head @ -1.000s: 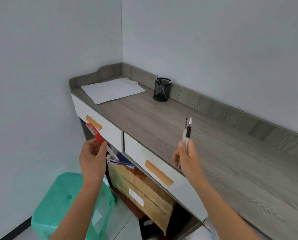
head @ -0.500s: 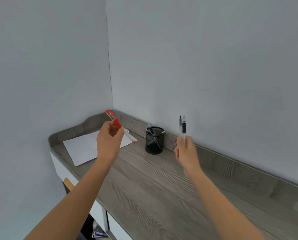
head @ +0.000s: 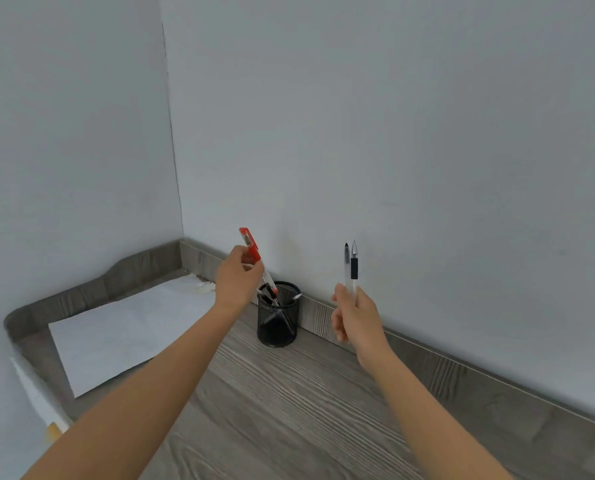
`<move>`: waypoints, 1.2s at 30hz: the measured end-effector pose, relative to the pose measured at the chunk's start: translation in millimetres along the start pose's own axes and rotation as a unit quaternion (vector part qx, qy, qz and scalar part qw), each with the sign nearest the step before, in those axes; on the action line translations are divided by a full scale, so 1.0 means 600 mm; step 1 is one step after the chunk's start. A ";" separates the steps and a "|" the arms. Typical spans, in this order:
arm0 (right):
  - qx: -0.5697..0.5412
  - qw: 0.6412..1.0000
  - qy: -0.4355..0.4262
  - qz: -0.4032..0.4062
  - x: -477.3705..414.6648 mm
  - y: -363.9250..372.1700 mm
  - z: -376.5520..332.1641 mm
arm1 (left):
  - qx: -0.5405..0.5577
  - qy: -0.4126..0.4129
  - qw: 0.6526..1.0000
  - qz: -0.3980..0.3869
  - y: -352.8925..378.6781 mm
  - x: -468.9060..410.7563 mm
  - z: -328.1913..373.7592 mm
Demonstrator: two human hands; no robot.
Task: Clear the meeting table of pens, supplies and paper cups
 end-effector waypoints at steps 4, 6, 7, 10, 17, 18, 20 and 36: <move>0.010 0.998 -0.004 0.054 -0.013 0.003 0.012 | -0.022 -0.005 0.999 -0.038 0.036 -0.020 -0.035; 0.032 0.995 -0.030 0.087 -0.016 0.003 0.012 | -0.024 -0.005 0.998 -0.058 0.050 -0.021 -0.053; 0.046 0.993 -0.047 0.101 -0.017 0.003 0.010 | -0.023 -0.006 0.997 -0.067 0.055 -0.021 -0.062; 0.063 0.988 -0.071 0.124 -0.024 0.020 0.007 | -0.024 -0.007 0.995 -0.095 0.068 -0.020 -0.087; 0.111 0.981 -0.095 0.129 -0.050 0.097 -0.004 | 0.014 -0.004 0.990 -0.138 0.069 -0.028 -0.114; 0.125 0.980 -0.094 0.125 -0.053 0.108 -0.003 | 0.020 -0.002 0.989 -0.145 0.067 -0.030 -0.115; 0.146 0.977 -0.101 0.116 -0.056 0.129 -0.004 | 0.035 0.000 0.988 -0.153 0.059 -0.034 -0.119; 0.191 0.952 -0.034 0.238 -0.032 0.143 0.033 | -0.013 -0.013 0.978 -0.207 -0.017 0.025 -0.289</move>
Point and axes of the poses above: each hand's wrist, its own x-axis away from the middle knuckle, its own y-axis out of the palm, z = x × y, the point moved 10 cm from there along -x, towards the middle knuckle, and after that the axes turned 15 degrees about z, right-handed, at the moved point
